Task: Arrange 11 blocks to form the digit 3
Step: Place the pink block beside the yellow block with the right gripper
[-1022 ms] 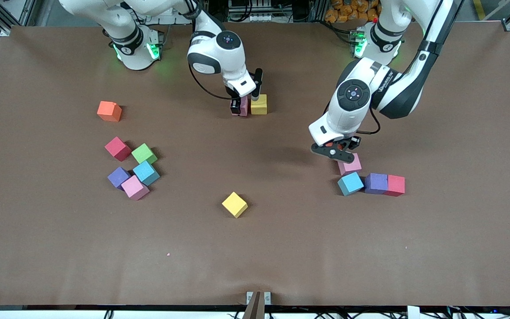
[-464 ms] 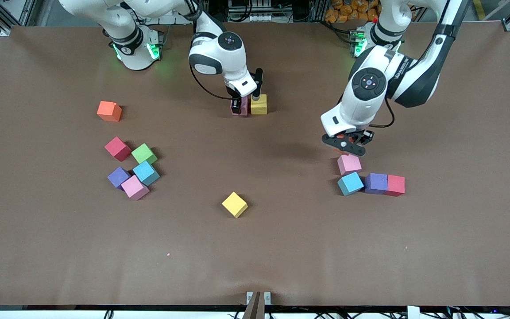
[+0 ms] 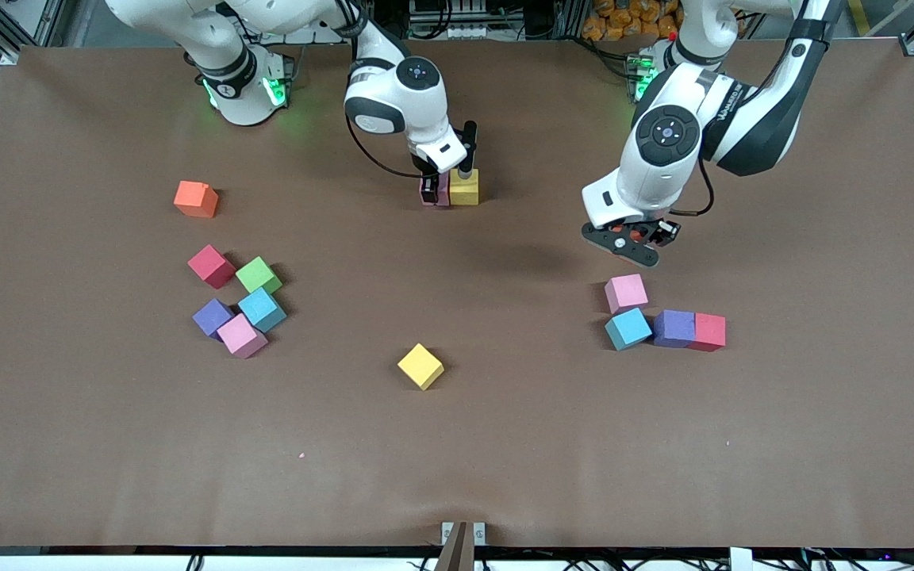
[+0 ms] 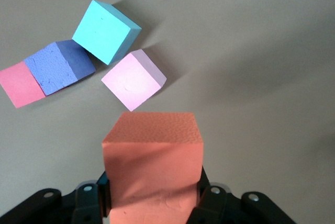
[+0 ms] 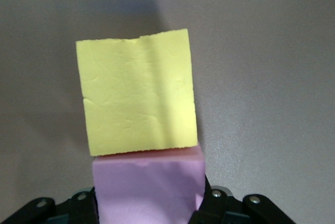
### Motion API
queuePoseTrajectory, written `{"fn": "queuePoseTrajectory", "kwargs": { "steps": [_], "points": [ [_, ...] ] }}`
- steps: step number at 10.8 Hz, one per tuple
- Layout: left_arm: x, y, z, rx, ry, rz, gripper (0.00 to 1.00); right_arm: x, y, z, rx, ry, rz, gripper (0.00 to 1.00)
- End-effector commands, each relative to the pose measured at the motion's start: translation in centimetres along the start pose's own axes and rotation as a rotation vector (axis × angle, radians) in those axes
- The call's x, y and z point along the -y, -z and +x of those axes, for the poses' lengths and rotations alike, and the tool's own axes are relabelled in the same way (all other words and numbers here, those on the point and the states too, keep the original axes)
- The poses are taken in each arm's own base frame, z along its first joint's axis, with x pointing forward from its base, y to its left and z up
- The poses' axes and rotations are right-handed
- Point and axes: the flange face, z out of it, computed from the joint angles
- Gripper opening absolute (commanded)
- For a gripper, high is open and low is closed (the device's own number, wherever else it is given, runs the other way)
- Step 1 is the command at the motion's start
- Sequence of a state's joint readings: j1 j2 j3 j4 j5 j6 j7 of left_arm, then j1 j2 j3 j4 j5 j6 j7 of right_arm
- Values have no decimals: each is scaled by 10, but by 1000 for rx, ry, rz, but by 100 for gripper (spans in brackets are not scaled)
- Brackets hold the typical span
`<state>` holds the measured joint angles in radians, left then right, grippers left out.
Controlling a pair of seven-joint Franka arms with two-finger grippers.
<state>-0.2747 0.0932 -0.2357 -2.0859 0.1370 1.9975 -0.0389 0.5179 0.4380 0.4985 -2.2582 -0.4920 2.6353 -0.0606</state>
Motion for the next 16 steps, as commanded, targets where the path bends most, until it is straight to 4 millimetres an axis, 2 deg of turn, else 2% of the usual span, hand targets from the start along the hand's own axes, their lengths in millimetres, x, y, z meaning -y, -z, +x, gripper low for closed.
{"fn": "queuePoseTrajectory", "kwargs": {
  "steps": [1, 2, 5, 7, 9, 12, 14, 16],
  "points": [
    [1, 4, -11, 14, -25, 29, 20, -1, -7, 6, 10, 6, -11, 57],
    [0, 3, -11, 15, -28, 28, 17, -6, -6, 6, 8, -2, -16, 100],
    [-8, -4, -9, 28, -44, 27, 17, -6, 1, 8, 5, -4, -28, 100],
    [-9, -5, -8, 30, -46, 26, 17, -10, 16, 7, 6, -3, -55, 100],
    [-19, -4, -8, 29, -60, 21, 16, -14, 60, 1, 68, -10, -132, 100],
    [-57, -3, -7, 26, -124, 16, 12, -10, 116, -1, 47, -55, -184, 100],
    [-78, -2, -9, 24, -162, 19, 11, -23, 144, -16, 81, -132, -183, 100],
    [-99, -1, -10, 16, -191, -3, 10, -50, 176, -38, 86, -152, -194, 100]
  ]
}}
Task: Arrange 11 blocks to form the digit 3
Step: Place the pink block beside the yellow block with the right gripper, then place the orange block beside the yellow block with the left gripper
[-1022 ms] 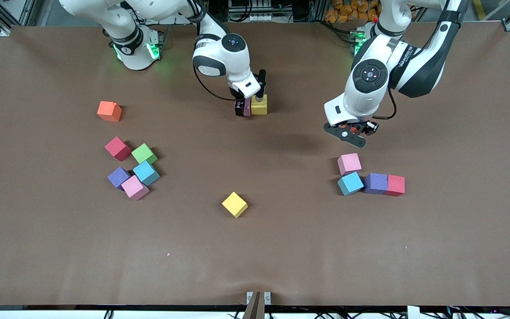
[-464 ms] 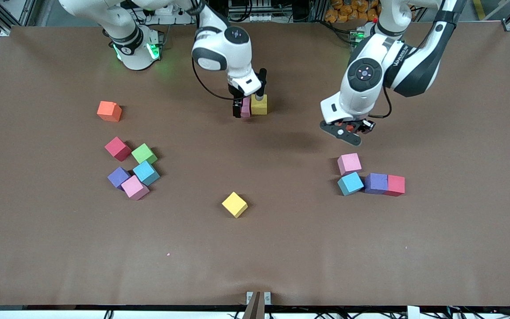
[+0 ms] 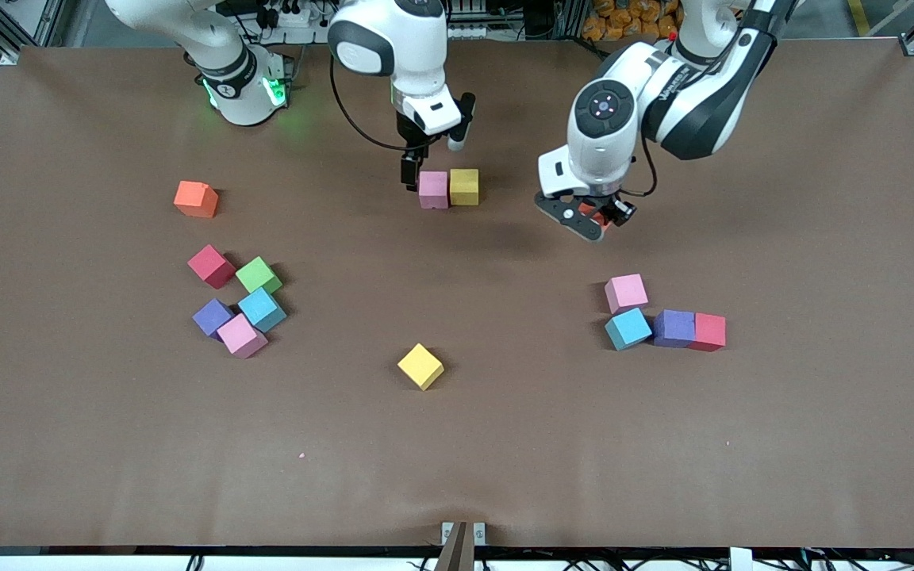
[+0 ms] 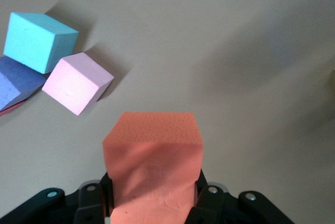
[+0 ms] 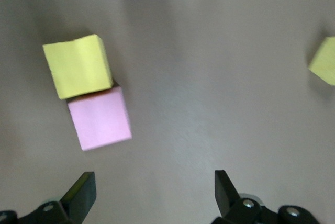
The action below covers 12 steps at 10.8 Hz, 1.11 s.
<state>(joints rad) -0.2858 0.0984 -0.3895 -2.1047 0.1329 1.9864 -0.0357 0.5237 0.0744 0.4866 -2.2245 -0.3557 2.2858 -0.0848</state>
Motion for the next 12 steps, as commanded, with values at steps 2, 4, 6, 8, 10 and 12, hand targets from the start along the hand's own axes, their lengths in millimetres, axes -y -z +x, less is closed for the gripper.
{"fn": "queuePoseTrajectory", "kwargs": {
  "steps": [2, 4, 6, 8, 10, 12],
  "points": [
    [-50, 1, 2, -9, -89, -29, 6, -77, 27, -56, 8, -90, -30, 100],
    [-97, -14, 3, -11, -161, -46, 5, -121, 35, -88, 22, -187, -60, 100],
    [-134, -41, -13, -33, -225, -48, 5, -154, 32, -114, 38, -273, -69, 100],
    [-161, -55, -24, -49, -286, -44, 5, -189, 12, -142, 65, -353, -48, 100],
    [-181, -69, -35, -68, -337, -43, 5, -213, -10, -166, 78, -416, -21, 100],
    [-197, -86, -42, -87, -408, -29, 5, -233, -45, -185, 79, -466, 24, 100]
  ]
}}
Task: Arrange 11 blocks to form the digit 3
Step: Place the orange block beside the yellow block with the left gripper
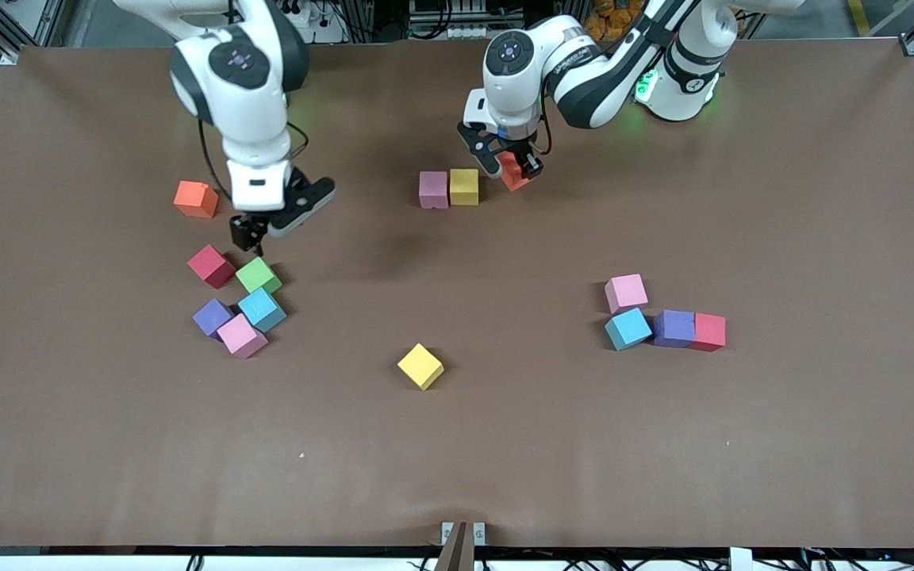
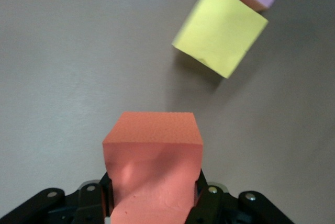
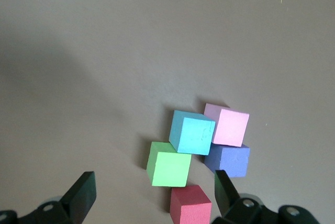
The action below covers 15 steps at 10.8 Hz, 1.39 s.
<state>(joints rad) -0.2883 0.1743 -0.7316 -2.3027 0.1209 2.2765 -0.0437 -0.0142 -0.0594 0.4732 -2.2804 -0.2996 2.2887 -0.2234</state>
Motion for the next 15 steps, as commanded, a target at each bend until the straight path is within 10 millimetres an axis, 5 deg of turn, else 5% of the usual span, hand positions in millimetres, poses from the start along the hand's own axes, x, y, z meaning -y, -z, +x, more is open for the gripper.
{"fn": "queuePoseTrajectory", "kwargs": {
  "steps": [1, 3, 5, 9, 15],
  "points": [
    [-13, -24, -4, -28, -88, 24, 5, -25, -42, -4, 0, -34, 59, 100],
    [-16, -39, -2, -42, -142, 31, 5, -52, -73, -21, 26, -108, 108, 100],
    [-18, -53, -1, -30, -202, 50, 6, -60, -120, -29, 17, -129, 169, 100],
    [-24, -72, 7, -41, -321, 80, 6, -68, -177, -50, -6, -90, 242, 100],
    [-28, -70, 30, -78, -376, 75, 6, -51, -200, -69, 16, -88, 281, 100]
  ]
}}
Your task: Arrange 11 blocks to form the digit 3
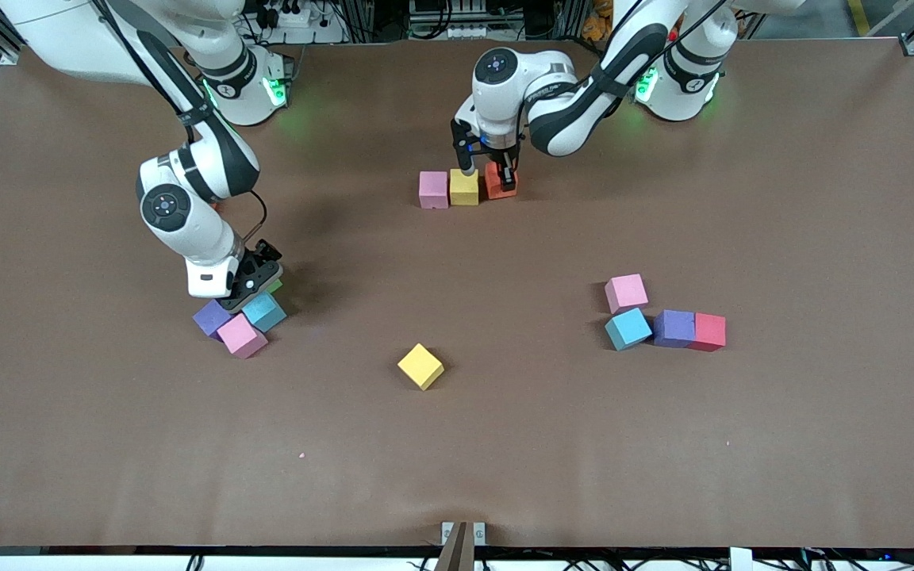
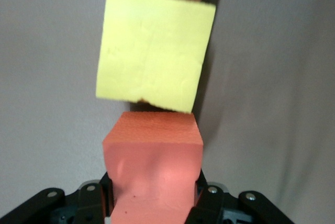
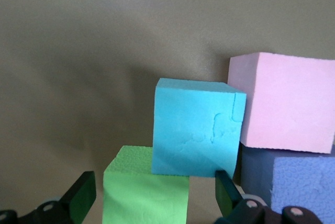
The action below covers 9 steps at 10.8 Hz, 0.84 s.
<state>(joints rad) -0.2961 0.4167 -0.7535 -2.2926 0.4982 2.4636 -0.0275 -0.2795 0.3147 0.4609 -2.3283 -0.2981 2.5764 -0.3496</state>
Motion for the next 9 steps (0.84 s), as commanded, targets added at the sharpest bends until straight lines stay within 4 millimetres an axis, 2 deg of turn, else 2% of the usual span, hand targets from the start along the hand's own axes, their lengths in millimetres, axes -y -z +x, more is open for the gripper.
{"fn": "queuePoseTrajectory", "kwargs": {
  "steps": [1, 4, 9],
  "points": [
    [4, -3, 9, -12, -60, 24, 6, 6, -11, -13, 16, 10, 25, 100],
    [4, -10, 10, -9, -85, 28, 6, -1, 3, -16, 31, 38, 6, 100],
    [9, -12, 20, -17, -84, 31, 9, -1, 3, -18, 65, 36, 15, 100]
  ]
}}
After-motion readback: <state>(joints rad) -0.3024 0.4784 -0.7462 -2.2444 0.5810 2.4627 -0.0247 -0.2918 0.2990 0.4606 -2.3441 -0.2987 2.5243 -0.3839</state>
